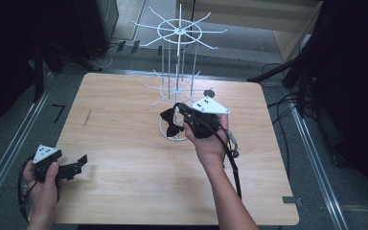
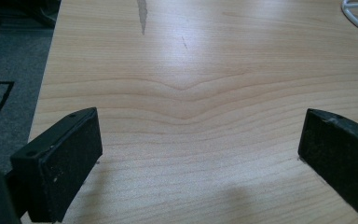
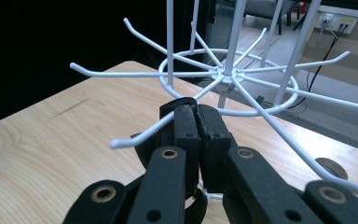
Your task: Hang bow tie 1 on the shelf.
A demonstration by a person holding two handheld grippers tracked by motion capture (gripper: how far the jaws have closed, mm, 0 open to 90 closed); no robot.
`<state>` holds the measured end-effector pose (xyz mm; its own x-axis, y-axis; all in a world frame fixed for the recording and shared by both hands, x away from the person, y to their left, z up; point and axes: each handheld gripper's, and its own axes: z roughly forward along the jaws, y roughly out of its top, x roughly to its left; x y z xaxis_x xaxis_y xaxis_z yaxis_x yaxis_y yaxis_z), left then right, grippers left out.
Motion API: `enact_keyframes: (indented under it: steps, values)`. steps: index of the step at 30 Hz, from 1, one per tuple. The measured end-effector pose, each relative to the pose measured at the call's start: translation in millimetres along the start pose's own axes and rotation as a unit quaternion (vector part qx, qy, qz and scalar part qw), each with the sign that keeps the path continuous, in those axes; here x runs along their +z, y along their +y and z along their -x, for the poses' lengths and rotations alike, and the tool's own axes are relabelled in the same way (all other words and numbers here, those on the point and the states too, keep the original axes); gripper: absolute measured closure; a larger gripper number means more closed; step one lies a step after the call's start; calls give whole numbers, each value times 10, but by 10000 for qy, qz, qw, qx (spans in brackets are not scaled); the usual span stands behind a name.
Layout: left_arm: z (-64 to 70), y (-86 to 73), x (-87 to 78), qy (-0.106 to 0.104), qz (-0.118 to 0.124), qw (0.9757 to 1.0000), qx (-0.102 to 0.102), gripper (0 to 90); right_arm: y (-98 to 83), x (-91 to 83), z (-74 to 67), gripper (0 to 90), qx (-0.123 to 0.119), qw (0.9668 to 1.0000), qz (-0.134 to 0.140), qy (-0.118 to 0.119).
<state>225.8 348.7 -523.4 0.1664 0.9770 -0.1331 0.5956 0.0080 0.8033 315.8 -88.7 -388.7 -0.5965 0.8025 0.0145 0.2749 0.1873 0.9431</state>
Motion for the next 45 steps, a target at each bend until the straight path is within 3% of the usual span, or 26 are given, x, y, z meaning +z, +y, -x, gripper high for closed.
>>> enact_keyframes:
  steps: [9,11,16,25,32,45]
  values:
    - [0,1,1,5,-10,10000,1,0,-108,-23,3,773,-111,9999,-52,-1]
    - [1,0,1,8,-11,10000,7,0,-135,-40,-1,714,-118,9999,-41,41]
    - [3,0,0,9,-10,10000,23,0,-195,-84,-23,460,-212,9998,-20,-25]
    - [5,0,1,17,4,10000,19,0,-300,-183,-10,258,-85,9998,-158,-58]
    - [4,1,4,17,-18,10000,36,0,-371,-307,19,177,15,9998,-187,83]
    - [8,1,6,15,-60,10000,66,0,-579,-529,320,134,518,9985,-153,82]
